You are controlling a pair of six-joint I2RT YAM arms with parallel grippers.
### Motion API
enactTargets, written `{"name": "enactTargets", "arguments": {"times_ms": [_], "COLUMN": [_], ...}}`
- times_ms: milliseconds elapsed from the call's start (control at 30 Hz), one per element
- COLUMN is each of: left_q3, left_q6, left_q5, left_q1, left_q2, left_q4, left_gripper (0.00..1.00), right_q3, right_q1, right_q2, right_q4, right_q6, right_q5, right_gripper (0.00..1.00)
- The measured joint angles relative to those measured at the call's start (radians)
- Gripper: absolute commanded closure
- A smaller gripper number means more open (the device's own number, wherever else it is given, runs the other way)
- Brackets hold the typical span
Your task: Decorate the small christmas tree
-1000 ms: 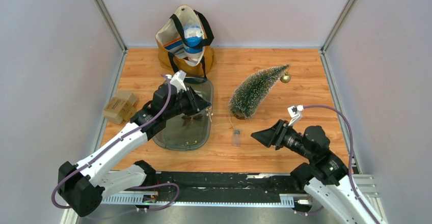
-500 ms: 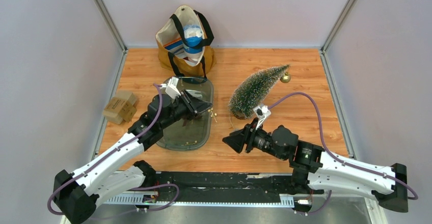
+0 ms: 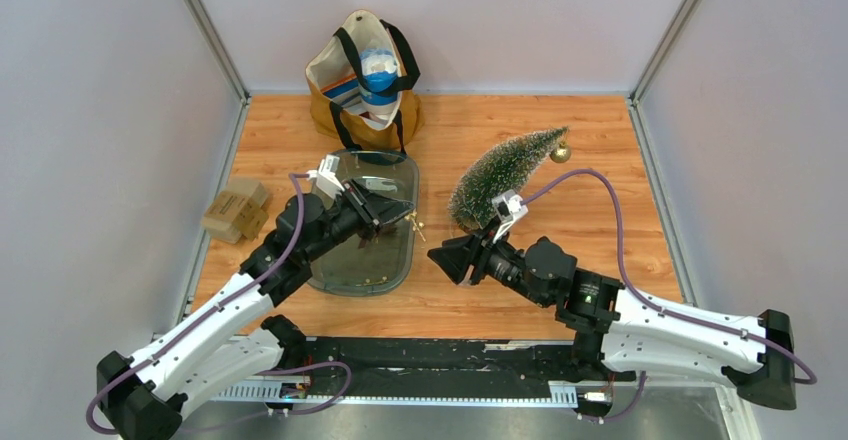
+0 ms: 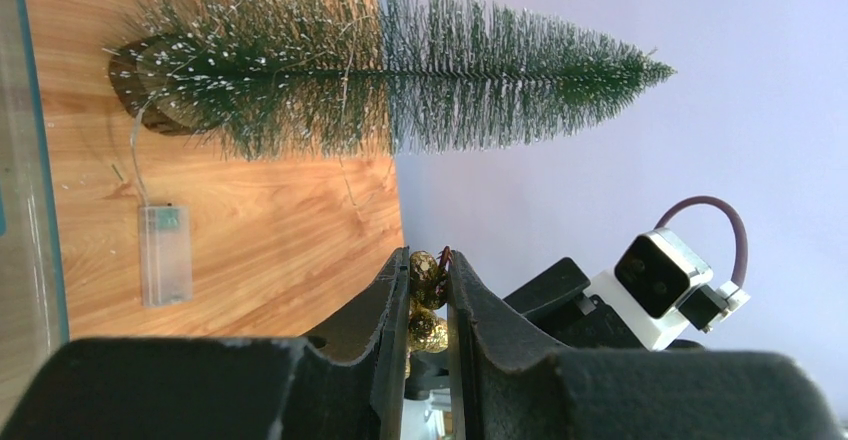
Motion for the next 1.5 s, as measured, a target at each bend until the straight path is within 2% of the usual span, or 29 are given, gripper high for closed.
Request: {"name": "enactTargets", "arguments": {"times_ms": [533,833,1333,1500], "left_q3": [-0.052,-0.053,-0.053,-0.055], "left_q6": [-0.058,-0.063,-0.068,-0.069], "left_q5": [0.01,0.024,0.032,0.034], "left_q1": [0.0,0.0,0.0,0.0], "left_q2": [-0.011,-0.012,-0.02,-0.019], "left_q4": [0.04,0.057,0.076,0.079], "left_gripper": [0.76,0.76,0.76,0.76], "right_q3": [0.057,0.066,0.081,0.081], "right_q1": [0.0,0.0,-0.029,-0.038], "right_q2": [0.105,0.133,0.156,0.156], "right_q4": [0.014,0.018,0.043,0.045], "right_q6": [-0.052,-0.064,-0.083,-0.083], "right_q5": [0.004,0.003,-0.009,-0.018], "right_gripper": [0.49,0.53,0.76,0.81]}}
